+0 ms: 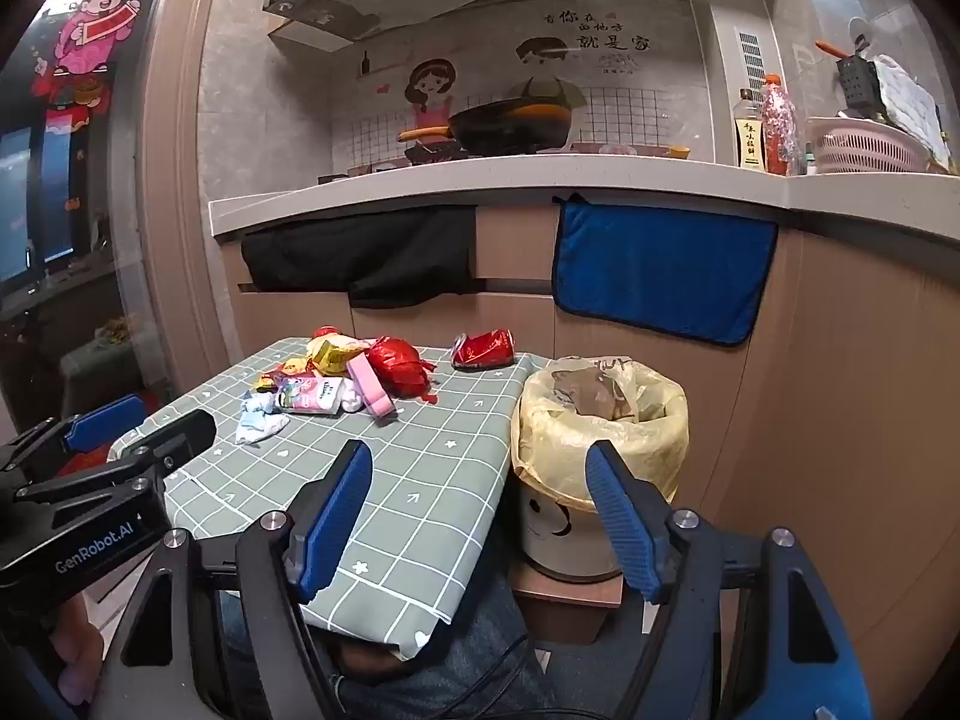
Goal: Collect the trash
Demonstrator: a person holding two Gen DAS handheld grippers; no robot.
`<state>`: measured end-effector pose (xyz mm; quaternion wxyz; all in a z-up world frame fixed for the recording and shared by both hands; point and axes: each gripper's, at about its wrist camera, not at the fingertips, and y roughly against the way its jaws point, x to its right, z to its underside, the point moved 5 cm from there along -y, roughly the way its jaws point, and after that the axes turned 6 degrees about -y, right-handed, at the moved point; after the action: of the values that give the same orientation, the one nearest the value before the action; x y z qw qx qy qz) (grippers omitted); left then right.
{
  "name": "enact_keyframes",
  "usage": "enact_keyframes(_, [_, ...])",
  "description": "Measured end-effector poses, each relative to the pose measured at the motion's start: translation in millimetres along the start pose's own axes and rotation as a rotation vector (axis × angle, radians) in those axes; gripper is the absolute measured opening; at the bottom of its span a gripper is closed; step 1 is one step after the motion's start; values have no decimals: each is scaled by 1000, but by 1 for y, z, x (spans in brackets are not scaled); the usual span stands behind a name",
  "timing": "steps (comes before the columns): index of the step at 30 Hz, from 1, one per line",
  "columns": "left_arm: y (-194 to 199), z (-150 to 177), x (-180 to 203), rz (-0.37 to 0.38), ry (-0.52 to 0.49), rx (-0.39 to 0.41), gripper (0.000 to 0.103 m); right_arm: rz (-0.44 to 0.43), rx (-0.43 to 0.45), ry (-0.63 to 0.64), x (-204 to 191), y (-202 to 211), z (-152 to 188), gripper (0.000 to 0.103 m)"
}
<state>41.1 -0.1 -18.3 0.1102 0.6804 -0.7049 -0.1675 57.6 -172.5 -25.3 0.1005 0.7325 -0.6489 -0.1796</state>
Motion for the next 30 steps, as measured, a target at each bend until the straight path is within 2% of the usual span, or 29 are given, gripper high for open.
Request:
enact_keyframes(15, [1, 2, -13, -10, -3, -34, 68, -3, -27, 0, 4, -7, 3, 72])
enact_keyframes(30, [-4, 2, -5, -25, -7, -35, 68, -14, -35, -10, 5, -9, 7, 71])
